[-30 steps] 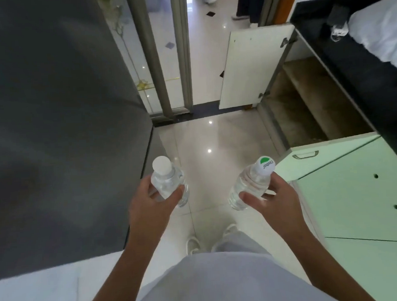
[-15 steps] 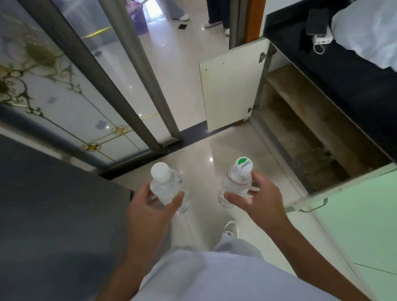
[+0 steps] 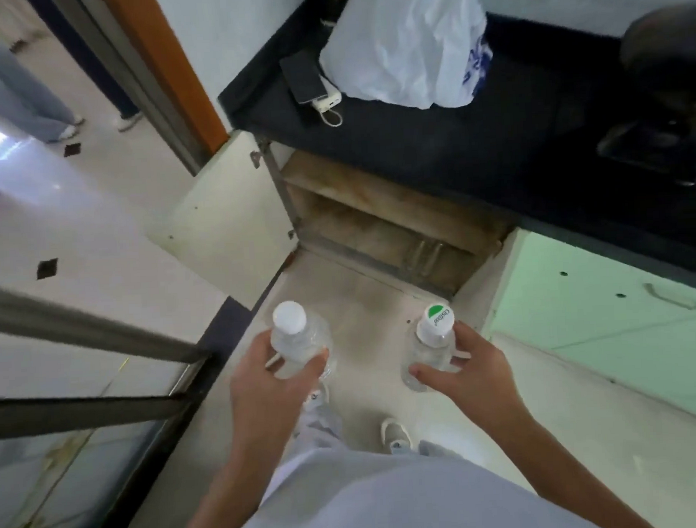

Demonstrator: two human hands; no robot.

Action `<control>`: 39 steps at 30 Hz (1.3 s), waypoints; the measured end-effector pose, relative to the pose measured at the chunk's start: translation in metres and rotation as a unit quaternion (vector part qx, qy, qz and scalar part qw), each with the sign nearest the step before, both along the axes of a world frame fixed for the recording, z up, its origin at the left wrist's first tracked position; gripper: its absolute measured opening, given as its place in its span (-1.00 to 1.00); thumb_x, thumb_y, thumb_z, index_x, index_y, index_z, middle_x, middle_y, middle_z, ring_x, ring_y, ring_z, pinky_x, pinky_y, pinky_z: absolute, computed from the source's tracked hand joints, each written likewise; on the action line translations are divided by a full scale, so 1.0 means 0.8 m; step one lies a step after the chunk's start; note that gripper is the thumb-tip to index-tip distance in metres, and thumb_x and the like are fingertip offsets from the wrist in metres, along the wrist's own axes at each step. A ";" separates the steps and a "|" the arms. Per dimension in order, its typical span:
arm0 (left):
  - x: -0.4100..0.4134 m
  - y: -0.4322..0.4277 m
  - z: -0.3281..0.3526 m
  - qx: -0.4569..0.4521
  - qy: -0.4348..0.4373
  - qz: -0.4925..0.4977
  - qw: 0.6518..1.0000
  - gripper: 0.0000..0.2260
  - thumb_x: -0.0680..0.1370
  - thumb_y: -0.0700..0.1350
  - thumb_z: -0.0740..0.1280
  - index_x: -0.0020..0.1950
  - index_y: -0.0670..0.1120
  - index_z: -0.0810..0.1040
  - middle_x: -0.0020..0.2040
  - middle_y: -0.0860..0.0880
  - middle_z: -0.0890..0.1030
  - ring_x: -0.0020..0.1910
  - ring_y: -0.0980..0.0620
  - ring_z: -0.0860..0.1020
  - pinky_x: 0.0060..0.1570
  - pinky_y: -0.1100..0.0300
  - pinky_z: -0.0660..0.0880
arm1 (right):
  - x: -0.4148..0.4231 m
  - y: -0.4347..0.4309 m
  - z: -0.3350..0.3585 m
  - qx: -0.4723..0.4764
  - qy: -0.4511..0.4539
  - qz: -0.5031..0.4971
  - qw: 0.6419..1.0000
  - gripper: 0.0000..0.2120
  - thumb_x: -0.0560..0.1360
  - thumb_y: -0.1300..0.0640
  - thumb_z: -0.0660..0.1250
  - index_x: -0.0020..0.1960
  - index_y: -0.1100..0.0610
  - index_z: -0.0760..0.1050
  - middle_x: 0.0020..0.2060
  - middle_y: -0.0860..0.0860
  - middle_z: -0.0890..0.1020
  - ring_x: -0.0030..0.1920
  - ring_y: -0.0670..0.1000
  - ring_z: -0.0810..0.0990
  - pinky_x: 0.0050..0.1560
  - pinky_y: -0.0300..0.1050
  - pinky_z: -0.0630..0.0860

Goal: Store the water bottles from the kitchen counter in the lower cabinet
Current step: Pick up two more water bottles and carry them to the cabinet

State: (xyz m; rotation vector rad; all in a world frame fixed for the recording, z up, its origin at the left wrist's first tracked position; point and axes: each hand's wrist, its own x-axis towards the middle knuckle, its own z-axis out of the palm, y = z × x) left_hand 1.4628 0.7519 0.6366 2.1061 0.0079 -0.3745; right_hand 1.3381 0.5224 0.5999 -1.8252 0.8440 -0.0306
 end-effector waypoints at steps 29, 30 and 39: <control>0.307 -0.076 -0.044 0.063 0.085 -0.175 0.979 -0.55 0.28 0.05 0.65 0.09 0.21 0.57 -0.01 0.18 0.71 -0.01 0.21 0.67 -0.01 0.18 0.58 | 0.249 -0.025 -0.057 0.019 0.072 -0.196 0.978 -0.41 0.24 -0.12 0.65 0.18 -0.25 0.45 -0.03 -0.29 0.62 -0.07 -0.23 0.63 -0.09 -0.40 0.50; 0.317 -0.072 -0.044 0.069 0.086 -0.171 0.979 -0.56 0.29 0.03 0.64 0.10 0.18 0.57 -0.02 0.20 0.70 -0.01 0.22 0.66 -0.03 0.22 0.57 | 0.263 -0.025 -0.057 0.023 0.071 -0.194 0.978 -0.39 0.23 -0.13 0.65 0.18 -0.27 0.44 0.01 -0.26 0.63 -0.03 -0.18 0.64 -0.02 -0.29 0.53; 0.415 -0.068 -0.094 0.100 0.095 -0.248 0.959 -0.56 0.37 0.05 0.62 0.18 0.14 0.55 0.05 0.22 0.67 0.03 0.22 0.63 -0.11 0.33 0.46 | 0.329 0.008 -0.083 0.036 0.088 -0.244 0.965 -0.39 0.27 -0.08 0.64 0.25 -0.13 0.50 -0.03 -0.30 0.62 -0.03 -0.15 0.64 -0.02 -0.25 0.52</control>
